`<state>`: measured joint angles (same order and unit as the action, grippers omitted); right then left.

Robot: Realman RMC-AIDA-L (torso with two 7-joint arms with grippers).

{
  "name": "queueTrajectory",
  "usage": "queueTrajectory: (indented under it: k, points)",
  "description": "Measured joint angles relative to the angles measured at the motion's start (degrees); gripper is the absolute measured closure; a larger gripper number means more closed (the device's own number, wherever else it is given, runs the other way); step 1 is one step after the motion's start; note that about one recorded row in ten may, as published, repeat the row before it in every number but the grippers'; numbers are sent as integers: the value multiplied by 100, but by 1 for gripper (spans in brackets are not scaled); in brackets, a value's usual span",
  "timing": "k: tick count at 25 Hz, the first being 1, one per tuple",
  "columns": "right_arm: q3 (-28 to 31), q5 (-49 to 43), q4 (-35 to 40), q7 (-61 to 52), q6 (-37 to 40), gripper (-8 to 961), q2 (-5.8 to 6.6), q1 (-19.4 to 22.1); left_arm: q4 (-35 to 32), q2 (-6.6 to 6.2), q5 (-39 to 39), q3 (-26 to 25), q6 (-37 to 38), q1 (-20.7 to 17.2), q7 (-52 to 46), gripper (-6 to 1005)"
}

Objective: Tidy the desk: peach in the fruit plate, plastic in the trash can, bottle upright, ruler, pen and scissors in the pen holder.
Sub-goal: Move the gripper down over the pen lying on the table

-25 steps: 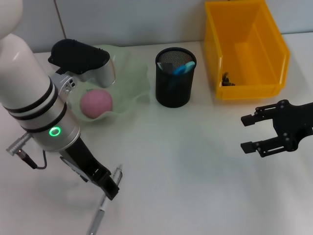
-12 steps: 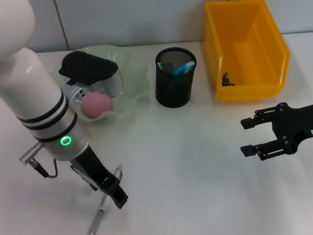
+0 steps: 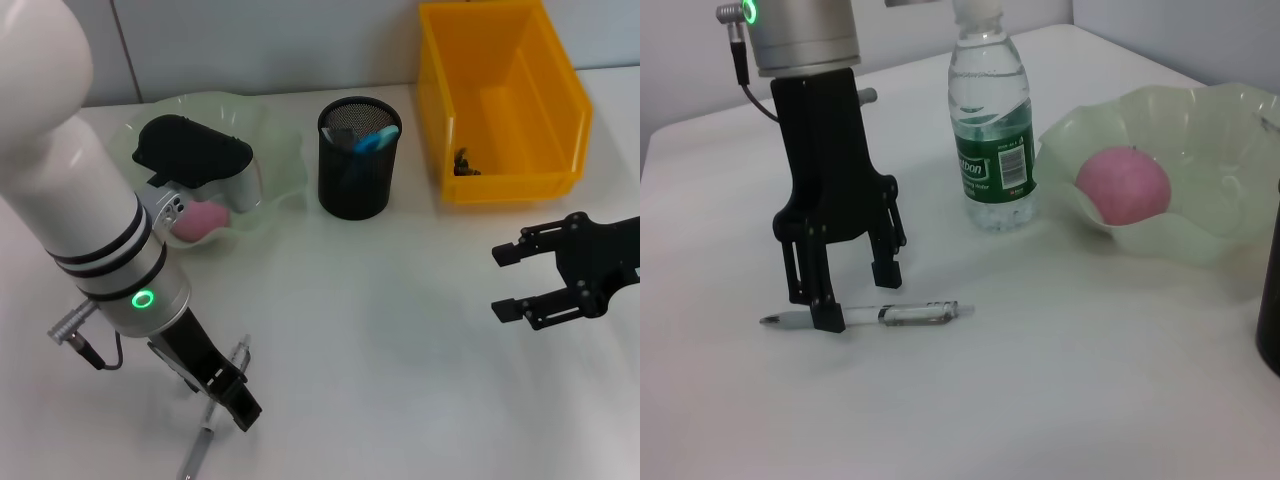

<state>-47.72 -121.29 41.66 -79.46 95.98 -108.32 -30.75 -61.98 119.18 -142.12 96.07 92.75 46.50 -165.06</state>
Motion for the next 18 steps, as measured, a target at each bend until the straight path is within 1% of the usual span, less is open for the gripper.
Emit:
queueTrajectory:
  k: [17,18]
  points:
    - [0,-76,0,-1,-9,206,-22,-28,3,0,-38,88,-29,36,13,236]
    - [0,-76,0,-1,-9,207,-22,-28,3,0,-38,88,-29,36,13,251]
